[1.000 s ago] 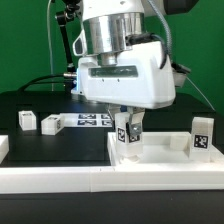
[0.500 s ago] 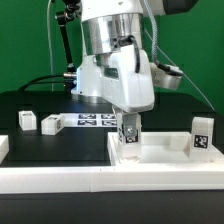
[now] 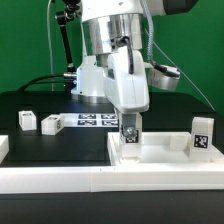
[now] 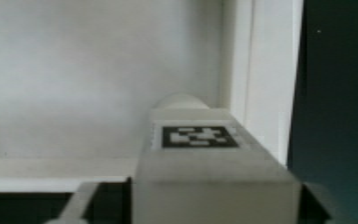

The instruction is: Assemble square table

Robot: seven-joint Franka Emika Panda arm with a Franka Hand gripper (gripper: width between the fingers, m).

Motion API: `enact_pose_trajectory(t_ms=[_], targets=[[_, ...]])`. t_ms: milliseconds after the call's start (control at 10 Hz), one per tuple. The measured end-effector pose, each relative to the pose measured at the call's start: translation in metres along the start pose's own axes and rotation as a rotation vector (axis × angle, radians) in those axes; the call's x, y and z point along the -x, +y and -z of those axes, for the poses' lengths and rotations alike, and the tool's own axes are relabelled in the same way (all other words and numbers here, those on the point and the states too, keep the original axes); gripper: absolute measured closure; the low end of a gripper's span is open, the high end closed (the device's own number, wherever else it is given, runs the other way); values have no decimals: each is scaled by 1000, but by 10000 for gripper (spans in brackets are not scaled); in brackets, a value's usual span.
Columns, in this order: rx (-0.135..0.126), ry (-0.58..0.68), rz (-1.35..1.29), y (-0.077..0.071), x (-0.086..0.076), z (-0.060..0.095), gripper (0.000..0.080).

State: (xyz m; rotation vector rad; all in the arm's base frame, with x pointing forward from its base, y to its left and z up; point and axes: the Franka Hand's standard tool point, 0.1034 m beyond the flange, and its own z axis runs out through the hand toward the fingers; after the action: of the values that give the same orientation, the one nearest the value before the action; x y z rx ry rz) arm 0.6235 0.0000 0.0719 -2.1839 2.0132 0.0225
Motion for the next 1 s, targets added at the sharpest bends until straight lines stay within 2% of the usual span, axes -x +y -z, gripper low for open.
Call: enact_pose_trajectory(t_ms=[100, 200, 500, 900, 1000], targets=[[5, -4, 29, 0, 1, 0, 274], [8, -6, 63, 1, 3, 0, 189], [7, -6, 361, 0, 4, 0, 152], [7, -6, 638, 1, 4, -1, 151], [31, 4, 756, 1, 5, 0, 151]])
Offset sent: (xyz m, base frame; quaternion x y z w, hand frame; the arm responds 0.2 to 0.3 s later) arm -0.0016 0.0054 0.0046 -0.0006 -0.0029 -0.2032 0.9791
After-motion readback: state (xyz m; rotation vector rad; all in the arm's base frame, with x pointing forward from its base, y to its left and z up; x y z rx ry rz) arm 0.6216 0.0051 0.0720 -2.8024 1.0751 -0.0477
